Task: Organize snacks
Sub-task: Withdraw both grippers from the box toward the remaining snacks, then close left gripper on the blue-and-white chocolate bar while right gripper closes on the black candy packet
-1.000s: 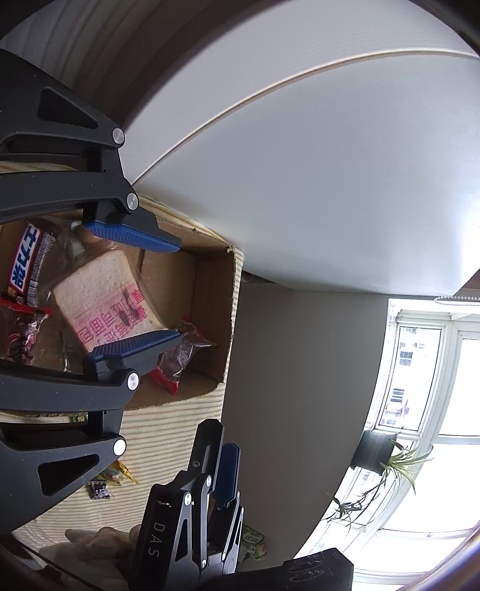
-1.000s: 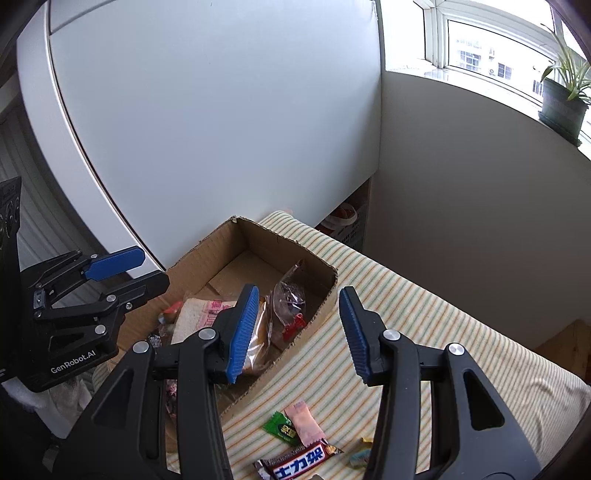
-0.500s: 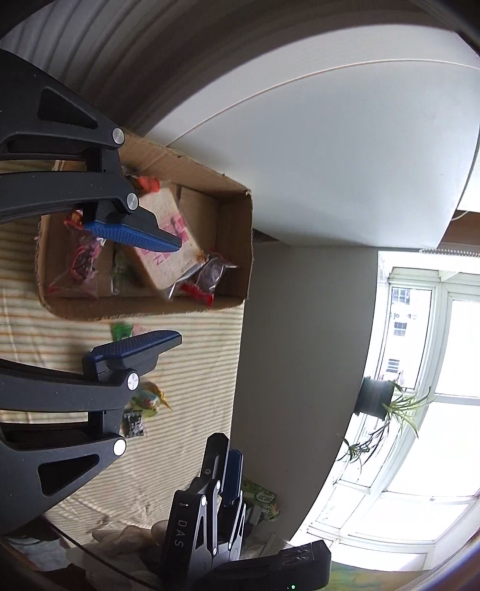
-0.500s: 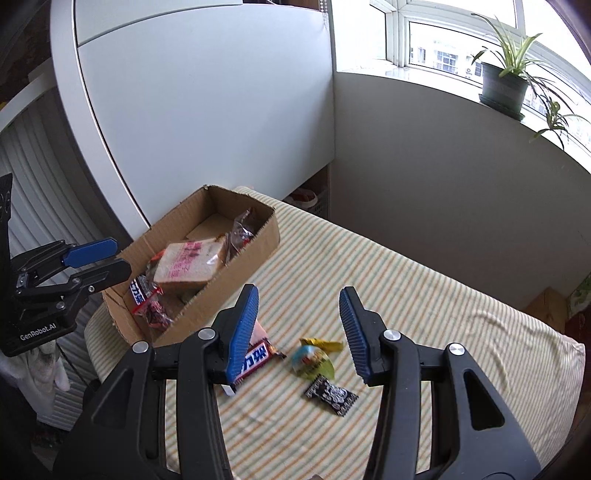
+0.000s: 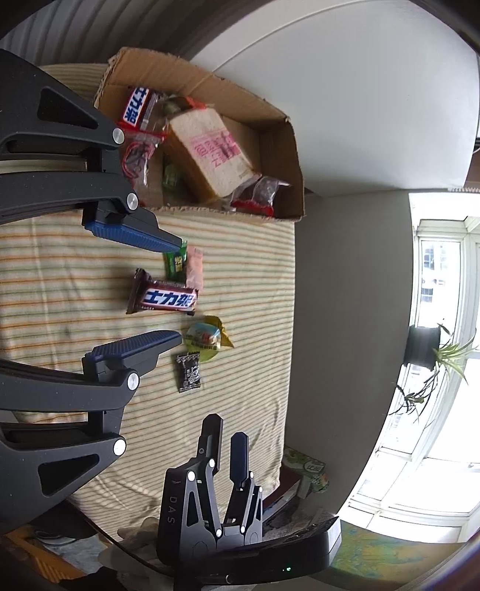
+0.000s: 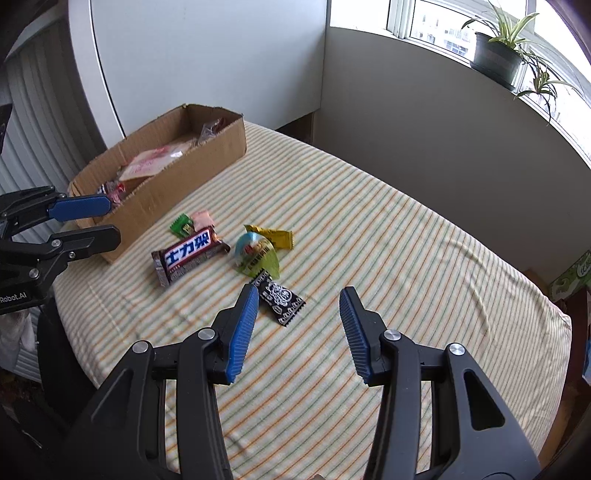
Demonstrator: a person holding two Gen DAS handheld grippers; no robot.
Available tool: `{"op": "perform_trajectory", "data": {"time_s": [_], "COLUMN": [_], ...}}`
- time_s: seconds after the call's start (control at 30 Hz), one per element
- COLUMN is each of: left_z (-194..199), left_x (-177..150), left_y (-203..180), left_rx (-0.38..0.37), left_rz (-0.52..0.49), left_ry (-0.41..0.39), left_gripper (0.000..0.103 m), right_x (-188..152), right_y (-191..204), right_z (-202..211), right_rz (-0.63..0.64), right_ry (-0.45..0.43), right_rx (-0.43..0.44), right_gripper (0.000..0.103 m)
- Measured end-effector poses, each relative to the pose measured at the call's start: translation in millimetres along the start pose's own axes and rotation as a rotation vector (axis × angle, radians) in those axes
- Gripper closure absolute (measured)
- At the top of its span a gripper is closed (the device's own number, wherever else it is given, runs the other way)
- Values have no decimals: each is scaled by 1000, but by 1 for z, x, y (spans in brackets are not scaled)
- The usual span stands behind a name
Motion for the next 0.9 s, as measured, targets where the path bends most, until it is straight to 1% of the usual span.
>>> {"op": "perform_trajectory", "data": {"time_s": [0.13, 0.37, 0.7, 0.9], "left_z": [-15, -33, -53, -63], "left_x": [-8, -12, -11, -12], "left_y": [-8, -10, -7, -11], "left_rx": [10, 33, 54, 51], "left_rz": [-12, -26, -19, -33], "left_ry": [37, 74, 104, 128], "left_gripper": [60, 60, 60, 60], "right_x": [-8, -8, 5, 11], "right_y": [8, 10, 16, 12], "right_z": [-17, -52, -77, -84], "right_rz": [54, 90, 145, 130], "right_ry": [38, 92, 101, 93], "right_rx": [11, 31, 73, 94], "right_gripper": [55, 55, 55, 55]}}
Point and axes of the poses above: each gripper's, at about its wrist camera, not at the fingertips, and z roughly against the way its jaws point, y to its left, x to its top, the point moved 2 cm from there along -z, roughly the way its jaws point, and after that the axes turned 13 degrees about z, right-handed, at the moved point
